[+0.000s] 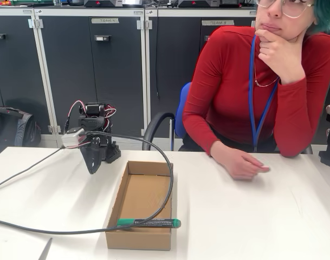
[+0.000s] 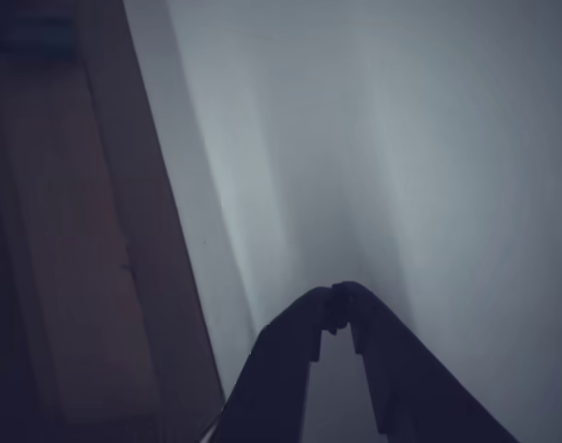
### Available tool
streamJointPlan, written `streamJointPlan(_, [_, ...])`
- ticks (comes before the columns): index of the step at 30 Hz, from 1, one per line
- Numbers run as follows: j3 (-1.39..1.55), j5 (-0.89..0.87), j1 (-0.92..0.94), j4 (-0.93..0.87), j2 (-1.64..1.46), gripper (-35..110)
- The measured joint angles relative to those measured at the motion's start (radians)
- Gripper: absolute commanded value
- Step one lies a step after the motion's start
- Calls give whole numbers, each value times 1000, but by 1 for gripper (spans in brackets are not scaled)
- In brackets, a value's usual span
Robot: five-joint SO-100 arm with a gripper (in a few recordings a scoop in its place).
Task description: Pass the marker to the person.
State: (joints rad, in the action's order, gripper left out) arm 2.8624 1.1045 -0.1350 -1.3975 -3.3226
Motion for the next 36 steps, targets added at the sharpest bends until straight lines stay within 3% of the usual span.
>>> streamJointPlan(12, [-669,-324,-161,-18,426,-5])
streamJointPlan(24, [-1390,-499,-229,-12,911,-5])
streamJointPlan(36, [-1264,-778,-249,436,966,-5])
